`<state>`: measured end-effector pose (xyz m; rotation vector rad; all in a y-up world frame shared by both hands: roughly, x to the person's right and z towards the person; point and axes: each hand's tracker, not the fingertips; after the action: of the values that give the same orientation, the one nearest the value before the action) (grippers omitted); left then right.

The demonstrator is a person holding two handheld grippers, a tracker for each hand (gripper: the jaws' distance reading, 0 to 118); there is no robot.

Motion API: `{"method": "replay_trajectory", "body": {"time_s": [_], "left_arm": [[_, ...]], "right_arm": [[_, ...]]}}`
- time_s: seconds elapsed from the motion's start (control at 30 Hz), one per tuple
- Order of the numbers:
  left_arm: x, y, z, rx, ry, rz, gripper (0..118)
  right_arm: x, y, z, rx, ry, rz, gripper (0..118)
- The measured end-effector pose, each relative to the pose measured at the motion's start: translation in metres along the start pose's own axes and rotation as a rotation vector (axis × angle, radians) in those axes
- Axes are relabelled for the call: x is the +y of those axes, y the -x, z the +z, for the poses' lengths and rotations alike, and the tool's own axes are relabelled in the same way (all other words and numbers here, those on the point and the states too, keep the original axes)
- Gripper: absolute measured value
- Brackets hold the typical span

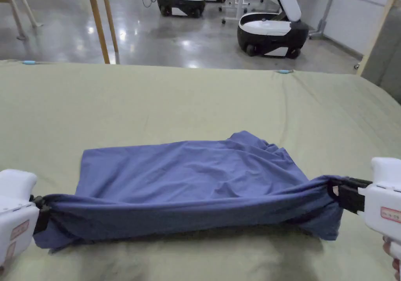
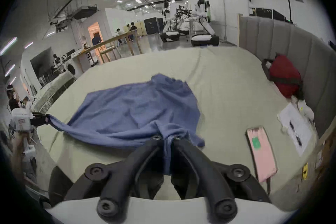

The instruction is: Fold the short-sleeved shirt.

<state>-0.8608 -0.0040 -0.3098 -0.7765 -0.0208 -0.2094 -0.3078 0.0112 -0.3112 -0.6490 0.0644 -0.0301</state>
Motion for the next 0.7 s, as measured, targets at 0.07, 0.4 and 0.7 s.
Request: {"method": "replay_trajectory", "body": {"time_s": [0.07, 0.4, 0.7], "left_arm": [[0.018, -0.001, -0.034, 0.015, 0.046, -0.019, 0], [0.018, -0.006, -0.075, -0.046, 0.053, 0.091, 32], [-0.071, -0.045, 0.037, -0.004, -0.188, 0.136, 116]], "right_arm": [[0.012, -0.001, -0.034, -0.018, 0.043, -0.026, 6], [-0.005, 0.006, -0.092, -0.039, 0.083, -0.070, 25], [-0.087, 0.078, 0.039, 0.050, -0.140, 0.061, 109]]}}
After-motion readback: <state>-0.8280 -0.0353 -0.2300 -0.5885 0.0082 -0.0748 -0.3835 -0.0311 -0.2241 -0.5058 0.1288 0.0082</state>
